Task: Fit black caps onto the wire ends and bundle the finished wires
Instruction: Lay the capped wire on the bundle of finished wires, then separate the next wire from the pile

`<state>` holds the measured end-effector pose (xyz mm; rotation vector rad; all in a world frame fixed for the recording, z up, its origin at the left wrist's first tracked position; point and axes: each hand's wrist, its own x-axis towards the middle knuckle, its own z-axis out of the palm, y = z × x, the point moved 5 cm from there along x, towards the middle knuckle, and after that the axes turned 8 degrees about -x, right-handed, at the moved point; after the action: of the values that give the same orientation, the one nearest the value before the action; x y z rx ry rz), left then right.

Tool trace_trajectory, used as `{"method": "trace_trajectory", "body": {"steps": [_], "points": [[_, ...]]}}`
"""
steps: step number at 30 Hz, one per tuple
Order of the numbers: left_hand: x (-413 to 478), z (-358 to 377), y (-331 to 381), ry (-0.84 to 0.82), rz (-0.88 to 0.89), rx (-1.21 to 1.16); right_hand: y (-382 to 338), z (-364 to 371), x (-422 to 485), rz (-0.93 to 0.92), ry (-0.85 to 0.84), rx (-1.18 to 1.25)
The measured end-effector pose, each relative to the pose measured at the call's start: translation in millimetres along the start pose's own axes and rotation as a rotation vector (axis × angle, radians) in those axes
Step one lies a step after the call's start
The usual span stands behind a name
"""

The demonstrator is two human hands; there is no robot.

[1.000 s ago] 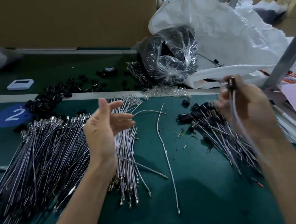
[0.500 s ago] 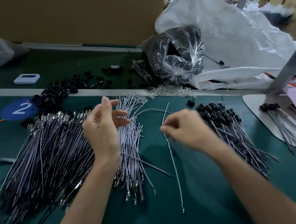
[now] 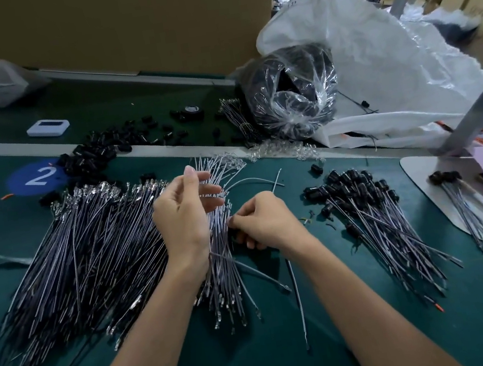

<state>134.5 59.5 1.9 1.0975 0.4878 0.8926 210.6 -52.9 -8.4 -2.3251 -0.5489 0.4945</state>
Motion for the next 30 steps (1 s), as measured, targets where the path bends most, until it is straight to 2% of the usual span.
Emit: {"method": "trace_trajectory", "body": {"steps": [8, 12, 14, 16, 20, 23, 27, 28, 30], "points": [[-2, 0, 1, 0.003, -0.009, 0.031, 1, 2, 0, -0.010, -0.058, 0.054], [-2, -1, -1, 0.002, -0.012, 0.071, 5, -1, -1, 0.037, -0.088, 0.271], [-2, -2, -2, 0.006, -0.017, 0.115, 3, -5, -5, -0.002, -0.074, 0.374], [-2, -2, -3, 0.010, -0.015, 0.167, -1, -16, -11, -0.096, 0.019, 0.507], [-2, 2, -3, -0.071, 0.028, 0.365, -6, -56, -24, -0.353, 0.355, 0.831], [-6, 7, -1, -0.159, 0.114, 0.540, 2, -83, -31, -0.462, 0.573, 0.900], [-12, 12, 16, -0.230, 0.254, 0.725, 27, -89, -33, -0.371, 0.677, 0.873], [-13, 10, 25, -0.209, 0.294, 0.805, 33, -89, -32, -0.335, 0.688, 0.866], [-10, 0, 46, -0.094, 0.369, 1.109, 39, -88, -31, -0.300, 0.706, 0.850]]}}
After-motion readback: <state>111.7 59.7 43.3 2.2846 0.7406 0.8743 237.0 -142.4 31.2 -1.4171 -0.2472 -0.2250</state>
